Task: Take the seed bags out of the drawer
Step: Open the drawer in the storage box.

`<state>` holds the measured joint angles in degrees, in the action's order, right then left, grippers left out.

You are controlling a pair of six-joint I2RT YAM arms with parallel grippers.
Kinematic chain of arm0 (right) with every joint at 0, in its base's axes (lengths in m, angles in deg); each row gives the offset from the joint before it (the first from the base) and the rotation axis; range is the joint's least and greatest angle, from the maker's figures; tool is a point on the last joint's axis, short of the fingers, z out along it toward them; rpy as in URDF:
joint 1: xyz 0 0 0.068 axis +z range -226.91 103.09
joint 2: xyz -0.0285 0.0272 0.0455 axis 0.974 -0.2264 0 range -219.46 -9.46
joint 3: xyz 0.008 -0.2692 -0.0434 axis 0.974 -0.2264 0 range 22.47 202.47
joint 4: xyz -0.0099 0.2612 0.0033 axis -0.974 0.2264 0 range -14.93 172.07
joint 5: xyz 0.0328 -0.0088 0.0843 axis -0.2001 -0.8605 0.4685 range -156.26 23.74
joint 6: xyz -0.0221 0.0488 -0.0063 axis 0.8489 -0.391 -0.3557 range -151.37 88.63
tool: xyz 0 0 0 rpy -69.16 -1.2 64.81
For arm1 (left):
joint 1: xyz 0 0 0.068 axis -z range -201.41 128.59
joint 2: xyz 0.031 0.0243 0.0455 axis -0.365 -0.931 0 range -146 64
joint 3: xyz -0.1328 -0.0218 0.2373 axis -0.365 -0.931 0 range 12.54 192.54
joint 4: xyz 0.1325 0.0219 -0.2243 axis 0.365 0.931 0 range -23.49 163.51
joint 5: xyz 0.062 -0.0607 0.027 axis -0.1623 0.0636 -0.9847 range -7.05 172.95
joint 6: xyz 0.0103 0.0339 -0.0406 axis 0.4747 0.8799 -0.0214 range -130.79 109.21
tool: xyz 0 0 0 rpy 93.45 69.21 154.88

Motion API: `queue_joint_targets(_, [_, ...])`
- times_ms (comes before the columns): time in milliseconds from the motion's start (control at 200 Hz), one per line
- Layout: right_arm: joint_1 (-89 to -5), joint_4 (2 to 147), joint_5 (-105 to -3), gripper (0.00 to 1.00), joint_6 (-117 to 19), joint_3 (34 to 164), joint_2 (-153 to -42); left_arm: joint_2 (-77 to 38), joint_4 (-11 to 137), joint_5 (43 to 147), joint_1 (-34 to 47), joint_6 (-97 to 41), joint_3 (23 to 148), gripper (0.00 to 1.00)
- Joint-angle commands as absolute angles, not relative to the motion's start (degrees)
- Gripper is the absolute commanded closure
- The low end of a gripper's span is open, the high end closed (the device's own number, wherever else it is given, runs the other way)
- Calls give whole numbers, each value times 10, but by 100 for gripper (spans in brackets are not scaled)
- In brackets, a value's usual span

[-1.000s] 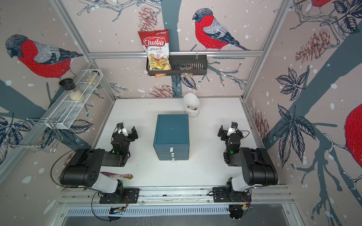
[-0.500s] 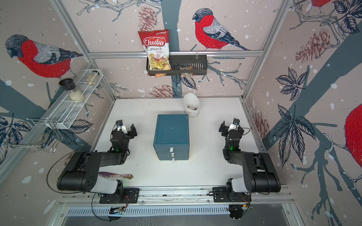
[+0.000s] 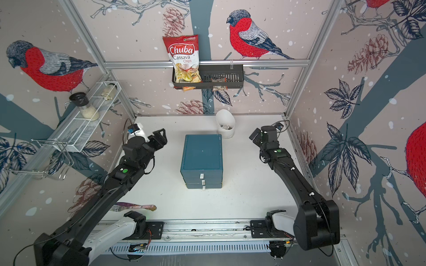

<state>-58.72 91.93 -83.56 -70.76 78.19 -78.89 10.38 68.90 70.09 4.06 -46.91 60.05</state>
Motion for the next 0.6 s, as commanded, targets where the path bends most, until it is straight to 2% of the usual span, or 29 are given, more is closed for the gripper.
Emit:
queue_joint_targets(0, [-512, 1052, -982, 0, -737, 797, -744, 121, 787, 766, 115, -481, 624, 19])
queue_joint_targets(65, [-529, 1027, -959, 0, -772, 763, -685, 121, 814, 782, 148, -481, 638, 19])
queue_joint_targets(140, [-592, 998, -790, 0, -753, 745, -633, 124, 830, 798, 171, -482, 639, 19])
queue_joint_targets(185, [-567, 1040, -811, 1, -755, 772, -632, 126, 835, 812, 173, -485, 632, 21])
queue_joint_targets(280, [-388, 1152, -978, 17, -785, 843, -648, 121, 844, 838, 174, -483, 619, 23])
queue_joint_targets(340, [-284, 1217, -1037, 22, -835, 879, -663, 112, 850, 853, 173, -478, 618, 25])
queue_joint_targets(490, [-42, 1330, -1099, 28, -967, 966, -766, 103, 865, 840, 174, -479, 630, 27])
queue_joint_targets(595, [47, 1395, -1096, 29, -1019, 1051, -879, 95, 846, 852, 174, -490, 624, 31])
